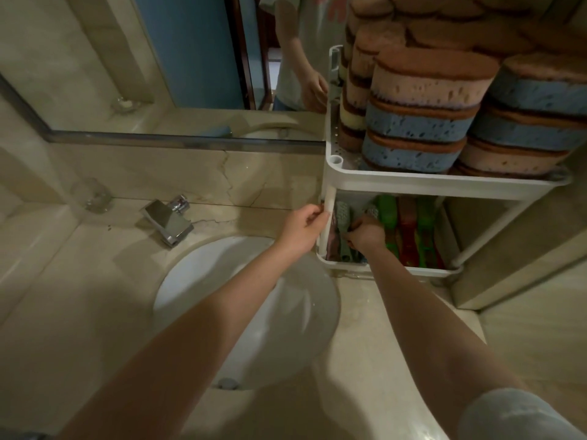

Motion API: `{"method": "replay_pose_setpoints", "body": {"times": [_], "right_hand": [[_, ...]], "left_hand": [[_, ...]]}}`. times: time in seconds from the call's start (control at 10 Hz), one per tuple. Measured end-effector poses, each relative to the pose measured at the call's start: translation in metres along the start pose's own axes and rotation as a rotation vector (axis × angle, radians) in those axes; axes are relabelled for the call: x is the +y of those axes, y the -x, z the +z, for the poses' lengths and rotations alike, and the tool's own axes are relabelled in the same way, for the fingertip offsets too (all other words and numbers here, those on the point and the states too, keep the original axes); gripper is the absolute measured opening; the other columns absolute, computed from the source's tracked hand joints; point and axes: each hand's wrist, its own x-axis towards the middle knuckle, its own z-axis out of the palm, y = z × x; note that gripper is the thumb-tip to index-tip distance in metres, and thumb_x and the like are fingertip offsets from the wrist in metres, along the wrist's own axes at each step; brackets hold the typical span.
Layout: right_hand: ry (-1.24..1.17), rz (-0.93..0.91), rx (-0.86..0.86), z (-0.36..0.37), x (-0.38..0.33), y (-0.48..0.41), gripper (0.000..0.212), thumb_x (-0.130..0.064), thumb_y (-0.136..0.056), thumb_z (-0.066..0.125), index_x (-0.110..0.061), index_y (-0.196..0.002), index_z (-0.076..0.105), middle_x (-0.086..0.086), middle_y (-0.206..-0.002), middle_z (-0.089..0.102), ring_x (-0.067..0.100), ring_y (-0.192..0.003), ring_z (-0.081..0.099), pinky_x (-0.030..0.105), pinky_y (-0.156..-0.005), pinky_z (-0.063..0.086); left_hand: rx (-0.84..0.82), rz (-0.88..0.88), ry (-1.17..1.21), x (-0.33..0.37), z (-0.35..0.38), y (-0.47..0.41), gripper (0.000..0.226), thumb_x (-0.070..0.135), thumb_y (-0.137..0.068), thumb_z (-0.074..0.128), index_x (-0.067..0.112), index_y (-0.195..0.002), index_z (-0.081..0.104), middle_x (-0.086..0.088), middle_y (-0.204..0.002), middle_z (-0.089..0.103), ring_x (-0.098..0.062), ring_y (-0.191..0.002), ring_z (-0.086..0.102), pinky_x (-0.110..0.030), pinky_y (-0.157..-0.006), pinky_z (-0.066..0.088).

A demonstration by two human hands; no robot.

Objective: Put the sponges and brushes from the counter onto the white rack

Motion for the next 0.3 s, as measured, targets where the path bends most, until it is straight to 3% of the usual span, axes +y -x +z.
{"method": "replay_pose_setpoints", "body": {"times": [0.1,0.3], "right_hand": [[-0.031,0.014,0.054,-0.001,-0.001,0.009,0.013,-0.018,-0.084,0.066,-0.008,-0.093,0.068,0.011,-0.098,0.07,0.027,-0.091,0.064,0.028,-0.075,0.049],[-0.317,0.124,0.145,-0.007,-0.003,0.042,0.018,-0.017,-0.085,0.065,-0.007,-0.099,0.065,0.011,-0.1,0.067,0.027,-0.095,0.063,0.029,-0.075,0.045]], "left_hand": [[-0.011,-0.018,0.017,-0.002,-0.004,0.003,0.023,0.021,-0.095,0.05,0.004,-0.106,0.062,-0.006,-0.097,0.064,-0.019,-0.092,0.061,-0.031,-0.083,0.047],[-0.047,-0.091,-0.006,-0.019,-0.02,0.005,0.024,0.024,-0.094,0.051,0.01,-0.111,0.061,-0.008,-0.111,0.063,-0.021,-0.104,0.059,-0.034,-0.093,0.046]]}}
